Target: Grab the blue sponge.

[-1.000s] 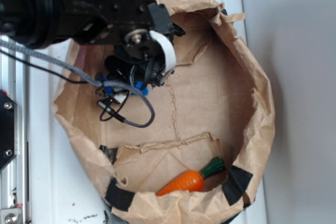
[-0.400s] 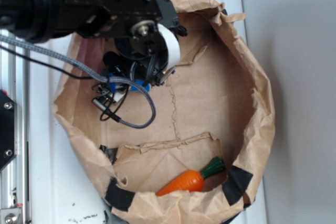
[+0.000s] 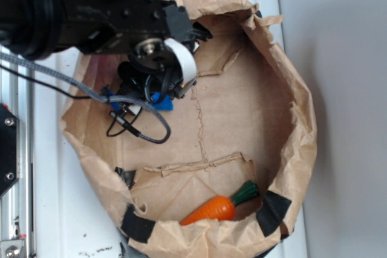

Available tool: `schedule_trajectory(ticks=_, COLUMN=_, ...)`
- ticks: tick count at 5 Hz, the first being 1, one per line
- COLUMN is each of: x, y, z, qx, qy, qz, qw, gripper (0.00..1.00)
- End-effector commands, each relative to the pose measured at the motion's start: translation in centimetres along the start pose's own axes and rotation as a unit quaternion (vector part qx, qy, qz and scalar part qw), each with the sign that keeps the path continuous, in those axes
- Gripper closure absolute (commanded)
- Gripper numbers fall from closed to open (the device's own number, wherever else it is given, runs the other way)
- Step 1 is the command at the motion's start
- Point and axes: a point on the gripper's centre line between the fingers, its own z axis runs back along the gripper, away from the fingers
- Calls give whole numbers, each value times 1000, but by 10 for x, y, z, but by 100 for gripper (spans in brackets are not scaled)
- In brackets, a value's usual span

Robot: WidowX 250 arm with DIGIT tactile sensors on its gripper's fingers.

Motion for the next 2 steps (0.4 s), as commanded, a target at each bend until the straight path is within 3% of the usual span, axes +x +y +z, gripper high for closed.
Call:
schedule_trajectory(ticks=1, x=7, y=6, z=-1, qx=24, qy=-24, qz=5, qw=999, gripper=0)
schedule_trajectory(ticks=2, x=12, y=9, z=10, qx=12, qy=-32, qz=28, qw=999, gripper=100)
